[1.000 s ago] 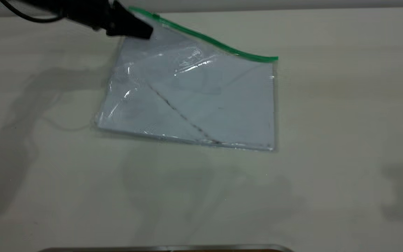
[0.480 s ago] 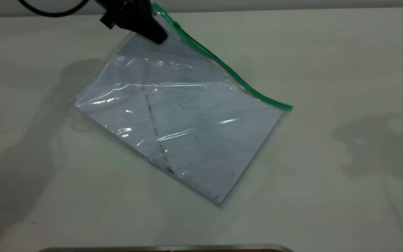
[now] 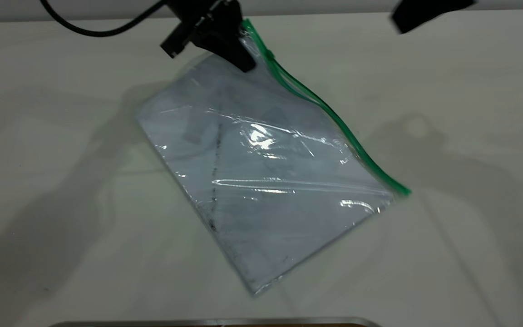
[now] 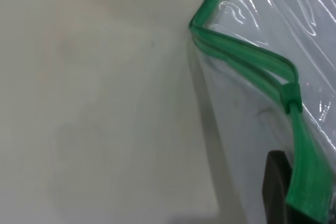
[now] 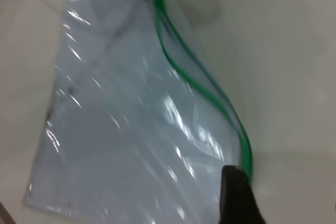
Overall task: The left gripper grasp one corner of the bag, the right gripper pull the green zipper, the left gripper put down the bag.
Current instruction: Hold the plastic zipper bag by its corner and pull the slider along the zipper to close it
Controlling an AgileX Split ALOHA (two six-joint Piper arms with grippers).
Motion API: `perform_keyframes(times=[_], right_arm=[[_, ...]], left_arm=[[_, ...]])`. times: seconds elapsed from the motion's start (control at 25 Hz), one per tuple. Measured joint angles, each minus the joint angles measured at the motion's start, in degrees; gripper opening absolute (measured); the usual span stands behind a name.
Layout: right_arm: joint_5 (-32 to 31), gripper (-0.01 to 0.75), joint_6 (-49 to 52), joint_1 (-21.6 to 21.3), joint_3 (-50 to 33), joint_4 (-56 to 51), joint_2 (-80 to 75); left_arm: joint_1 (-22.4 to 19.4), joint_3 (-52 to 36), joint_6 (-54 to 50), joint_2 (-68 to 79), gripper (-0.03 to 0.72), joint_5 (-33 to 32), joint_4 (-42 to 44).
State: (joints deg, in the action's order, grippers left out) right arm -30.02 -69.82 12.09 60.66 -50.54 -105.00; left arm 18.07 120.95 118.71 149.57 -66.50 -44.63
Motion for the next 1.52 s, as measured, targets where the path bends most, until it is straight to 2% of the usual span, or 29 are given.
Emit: perform_keyframes(times=[0.24, 0.76, 1.52], right_arm=[[-0.9, 0.481, -9.9, 2.7, 2.4, -9.7, -6.9], [-4.1, 0.481, -25.2, 2.8, 2.5, -27.9, -12.3], [-4.1, 0.481, -26.4, 2.8, 2.5, -29.3, -13.6]], left_arm=[[2.8, 0.0, 1.1, 0.0, 0.053, 0.0, 0.0], [4.1, 0.0, 1.4, 0.0, 0.053, 0.3, -3.0], [5.6, 0.0, 1.8, 0.0, 0.053, 1.3, -5.4]])
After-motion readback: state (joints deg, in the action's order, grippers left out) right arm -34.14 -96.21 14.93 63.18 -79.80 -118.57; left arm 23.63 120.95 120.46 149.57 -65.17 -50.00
